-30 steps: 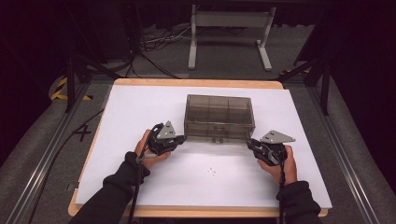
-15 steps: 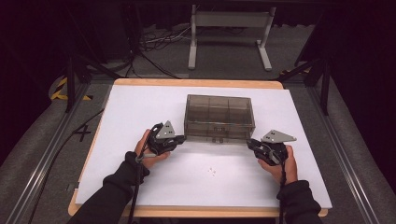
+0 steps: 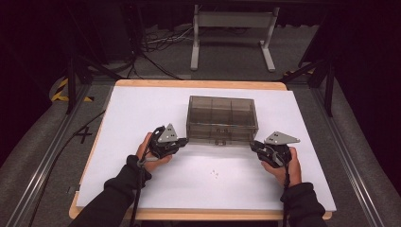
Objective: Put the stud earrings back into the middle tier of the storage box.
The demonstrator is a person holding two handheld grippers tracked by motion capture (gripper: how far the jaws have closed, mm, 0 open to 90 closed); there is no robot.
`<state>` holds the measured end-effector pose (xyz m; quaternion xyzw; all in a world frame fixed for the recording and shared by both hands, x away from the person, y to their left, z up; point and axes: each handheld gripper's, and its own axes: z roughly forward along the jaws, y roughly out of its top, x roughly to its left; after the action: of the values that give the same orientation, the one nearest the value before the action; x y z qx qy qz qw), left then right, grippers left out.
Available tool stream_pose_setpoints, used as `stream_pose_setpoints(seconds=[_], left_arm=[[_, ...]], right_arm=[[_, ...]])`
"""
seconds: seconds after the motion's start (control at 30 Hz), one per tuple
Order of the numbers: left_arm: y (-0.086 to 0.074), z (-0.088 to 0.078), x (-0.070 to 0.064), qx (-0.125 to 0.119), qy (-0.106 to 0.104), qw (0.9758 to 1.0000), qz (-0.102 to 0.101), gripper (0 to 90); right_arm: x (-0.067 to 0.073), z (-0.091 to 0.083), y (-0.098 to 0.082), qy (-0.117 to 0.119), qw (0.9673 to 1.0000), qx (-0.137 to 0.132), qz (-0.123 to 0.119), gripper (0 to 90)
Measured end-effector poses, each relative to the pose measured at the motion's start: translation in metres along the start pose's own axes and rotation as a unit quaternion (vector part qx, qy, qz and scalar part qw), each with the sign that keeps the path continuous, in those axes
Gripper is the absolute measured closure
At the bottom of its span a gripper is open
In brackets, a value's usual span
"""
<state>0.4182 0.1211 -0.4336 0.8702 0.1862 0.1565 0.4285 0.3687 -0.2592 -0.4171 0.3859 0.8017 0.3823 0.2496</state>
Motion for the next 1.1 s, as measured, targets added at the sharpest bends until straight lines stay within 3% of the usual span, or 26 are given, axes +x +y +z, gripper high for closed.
stream_pose_setpoints(seconds=[0.13, 0.23, 0.33, 1.1], left_arm=[[0.0011, -0.0016, -0.0017, 0.007, 0.003, 0.9999, 0.009, 85.9], [0.0008, -0.0024, -0.0027, 0.007, 0.001, 1.0000, 0.004, 85.9], [0.0012, -0.0044, -0.0048, 0.013, 0.001, 0.9998, 0.015, 85.8], [0.0004, -0.0086, -0.0080, 0.020, -0.009, 0.9995, 0.022, 86.2]], right_arm=[[0.0009, -0.0010, -0.0006, 0.001, 1.0000, 0.001, -0.004, 77.4], [0.0035, -0.0026, -0.0009, -0.002, 1.0000, 0.002, -0.009, 77.4], [0.0053, -0.0044, -0.0012, -0.003, 0.9999, 0.004, -0.012, 77.3], [0.0095, -0.0101, -0.0030, 0.002, 0.9997, 0.010, -0.024, 77.5]])
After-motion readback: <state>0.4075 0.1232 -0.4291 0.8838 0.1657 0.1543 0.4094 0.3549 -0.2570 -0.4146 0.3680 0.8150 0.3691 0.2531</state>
